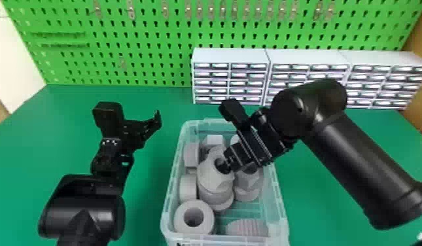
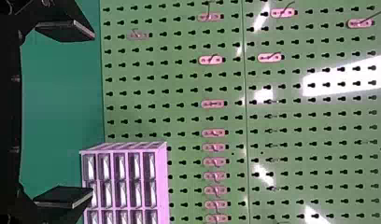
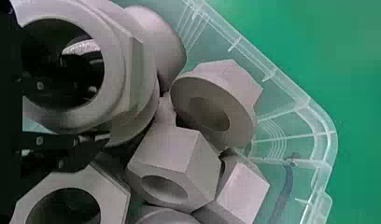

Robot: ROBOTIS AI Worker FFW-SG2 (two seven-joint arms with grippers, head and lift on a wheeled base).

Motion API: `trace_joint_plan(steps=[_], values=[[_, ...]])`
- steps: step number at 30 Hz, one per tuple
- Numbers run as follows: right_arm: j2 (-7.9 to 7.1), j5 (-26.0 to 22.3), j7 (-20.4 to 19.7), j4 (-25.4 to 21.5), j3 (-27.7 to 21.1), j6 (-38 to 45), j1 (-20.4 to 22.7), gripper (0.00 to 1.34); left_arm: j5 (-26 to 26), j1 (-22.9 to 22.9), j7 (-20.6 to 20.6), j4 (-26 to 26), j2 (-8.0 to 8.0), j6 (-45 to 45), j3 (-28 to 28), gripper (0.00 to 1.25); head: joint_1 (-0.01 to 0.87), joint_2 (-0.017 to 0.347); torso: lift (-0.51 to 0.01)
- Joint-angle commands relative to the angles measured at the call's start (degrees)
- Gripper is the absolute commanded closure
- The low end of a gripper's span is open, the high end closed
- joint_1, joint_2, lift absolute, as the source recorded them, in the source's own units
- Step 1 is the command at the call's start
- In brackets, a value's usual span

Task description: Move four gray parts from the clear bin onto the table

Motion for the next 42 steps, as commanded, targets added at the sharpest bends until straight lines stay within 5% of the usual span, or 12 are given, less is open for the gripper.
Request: trace_joint_plan(steps=[1,20,42], values=[[-0.02,-0.07,-0.02,-0.15,-0.08,-0.37,0.01,1.19,0.07,0.08,0.0,0.0,0.0,0.0,-0.01,0.12,0.693,0.072,-0.052],[-0.11,1.34,-0.02,-3.57,-1.84,2.18,-0.87,1.19,0.07,0.25,0.0,0.0,0.18,0.0,-0.18,0.12,0.693,0.072,-0.052],[-0.46,9.43,-0.02,-12.89,-13.17,5.87,-0.17,1.19,0.51,0.69,0.0,0.0,0.62,0.0,-0.36,0.12,0.693,0.072,-0.052]])
